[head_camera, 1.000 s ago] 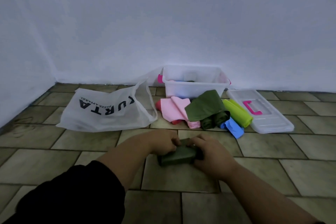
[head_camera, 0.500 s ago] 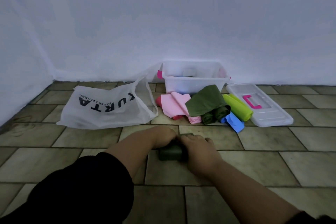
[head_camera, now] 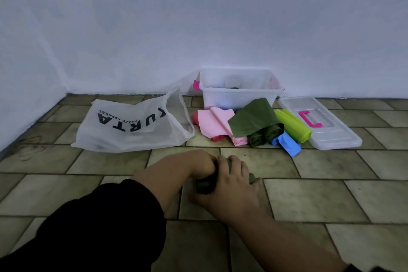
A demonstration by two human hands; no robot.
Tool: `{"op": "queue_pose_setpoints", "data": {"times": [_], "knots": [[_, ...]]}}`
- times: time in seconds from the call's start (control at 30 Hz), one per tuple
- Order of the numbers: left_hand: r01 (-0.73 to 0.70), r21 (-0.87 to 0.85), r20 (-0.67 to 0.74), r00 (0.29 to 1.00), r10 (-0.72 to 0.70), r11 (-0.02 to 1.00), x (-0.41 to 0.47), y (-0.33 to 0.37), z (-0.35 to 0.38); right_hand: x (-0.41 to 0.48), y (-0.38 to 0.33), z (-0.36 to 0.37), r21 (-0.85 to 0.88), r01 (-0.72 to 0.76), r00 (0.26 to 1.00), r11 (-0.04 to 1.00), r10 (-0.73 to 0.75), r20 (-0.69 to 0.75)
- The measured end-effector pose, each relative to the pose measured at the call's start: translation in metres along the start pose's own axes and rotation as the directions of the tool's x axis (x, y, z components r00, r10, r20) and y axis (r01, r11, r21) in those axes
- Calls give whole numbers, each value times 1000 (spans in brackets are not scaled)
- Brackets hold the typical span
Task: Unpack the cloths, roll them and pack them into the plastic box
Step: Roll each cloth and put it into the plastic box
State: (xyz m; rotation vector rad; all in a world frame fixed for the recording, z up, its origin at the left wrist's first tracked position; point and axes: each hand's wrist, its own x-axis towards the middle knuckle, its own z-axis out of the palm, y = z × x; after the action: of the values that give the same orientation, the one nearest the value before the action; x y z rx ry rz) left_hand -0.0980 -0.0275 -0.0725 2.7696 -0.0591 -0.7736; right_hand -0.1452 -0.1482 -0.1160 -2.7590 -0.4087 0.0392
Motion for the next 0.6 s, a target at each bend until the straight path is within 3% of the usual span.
{"op": "queue_pose_setpoints", "data": {"times": [0.17,0.37,0.5,0.6], "knots": [[-25,46,9,1000,24,999,-1,1,-1,9,1,6,-37,-58,998,998,56,-42],[-37,115,15,999,35,993,-1,0,-1,12,9,0,-58,10,1000,998,-10,0],[-33,126,24,999,30,991,-1,0,1,15,19,-13,-92,144,979,985,-128,157],[-46,84,15,999,45,995,-3,-2,2,22,34,-32,64,172,938,983,-183,293]]}}
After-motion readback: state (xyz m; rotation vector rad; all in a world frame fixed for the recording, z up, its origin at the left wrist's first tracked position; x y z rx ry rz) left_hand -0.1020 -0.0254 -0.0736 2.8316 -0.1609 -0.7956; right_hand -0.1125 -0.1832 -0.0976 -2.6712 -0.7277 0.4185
